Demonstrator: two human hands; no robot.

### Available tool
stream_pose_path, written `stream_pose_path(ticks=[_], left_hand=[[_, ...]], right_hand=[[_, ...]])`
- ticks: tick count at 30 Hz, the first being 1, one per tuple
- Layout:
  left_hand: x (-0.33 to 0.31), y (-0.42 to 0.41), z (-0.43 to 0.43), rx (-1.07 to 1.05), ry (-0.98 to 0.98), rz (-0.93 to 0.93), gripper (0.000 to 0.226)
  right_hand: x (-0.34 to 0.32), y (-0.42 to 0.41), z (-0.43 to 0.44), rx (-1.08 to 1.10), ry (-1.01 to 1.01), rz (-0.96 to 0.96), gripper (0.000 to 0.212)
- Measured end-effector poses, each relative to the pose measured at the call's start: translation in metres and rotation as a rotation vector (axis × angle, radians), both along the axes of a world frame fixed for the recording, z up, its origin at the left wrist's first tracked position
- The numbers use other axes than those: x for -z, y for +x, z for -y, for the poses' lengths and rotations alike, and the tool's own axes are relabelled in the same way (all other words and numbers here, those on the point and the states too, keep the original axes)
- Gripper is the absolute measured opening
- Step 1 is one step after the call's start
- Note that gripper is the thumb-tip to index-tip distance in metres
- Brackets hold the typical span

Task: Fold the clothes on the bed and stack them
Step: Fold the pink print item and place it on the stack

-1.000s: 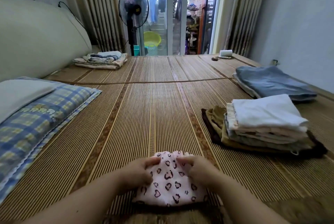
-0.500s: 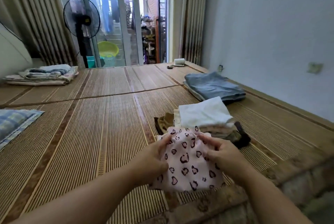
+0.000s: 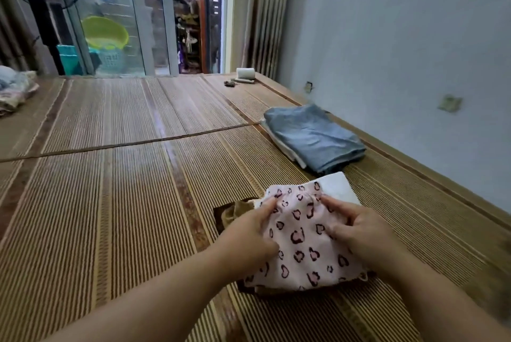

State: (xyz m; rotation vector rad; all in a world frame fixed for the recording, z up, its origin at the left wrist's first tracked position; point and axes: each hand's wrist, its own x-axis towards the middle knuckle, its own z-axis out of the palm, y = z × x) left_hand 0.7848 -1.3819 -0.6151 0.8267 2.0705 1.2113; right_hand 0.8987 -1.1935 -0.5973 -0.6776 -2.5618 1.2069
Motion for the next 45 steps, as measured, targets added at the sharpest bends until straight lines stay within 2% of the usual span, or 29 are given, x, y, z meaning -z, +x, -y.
stream_pose_path(ticks=[3,7,13,19,23,27,30,36,43,45], left_hand=[[-0.026,-0.006,0.012,0.016,-0.089,-0.020,0.080],[-0.096,-0.008,0.028,0.039,-0.154,0.026,0.079],[-0.218,0.009,0.041,0.079,-0.295,-0.008,0.082],[-0.260,0.030,0.023,0.058,-0.324,0.079,0.085],[-0.254,0.035,-0.010,-0.001,-0.319,0.106,0.079],[-0.233,0.040,-0.054,-0.145,-0.360,0.091,0.074],[-0.220,0.043,-0.085,-0.193,-0.410,0.009,0.073],[-0.187,0.029,-0.116,-0.224,-0.524,-0.077,0.080],[-0.085,-0.015,-0.137,-0.151,-0.609,-0.196,0.082],[-0.051,-0.027,-0.145,-0.134,-0.680,-0.158,0.082]], right_hand=[[-0.022,-0.002,0.011,-0.053,-0.058,0.124,0.059],[-0.088,0.003,0.022,-0.099,-0.150,0.269,0.067],[-0.202,0.012,0.043,-0.114,-0.082,0.352,0.072],[-0.244,0.025,0.019,-0.089,0.002,0.380,0.076],[-0.228,0.018,-0.022,-0.140,0.012,0.366,0.081],[-0.198,0.002,-0.073,-0.311,-0.007,0.400,0.091],[-0.184,-0.011,-0.102,-0.430,0.049,0.398,0.092],[-0.154,-0.037,-0.136,-0.489,0.054,0.473,0.096],[-0.063,-0.067,-0.148,-0.439,0.132,0.510,0.088],[-0.034,-0.076,-0.148,-0.408,0.298,0.593,0.082]])
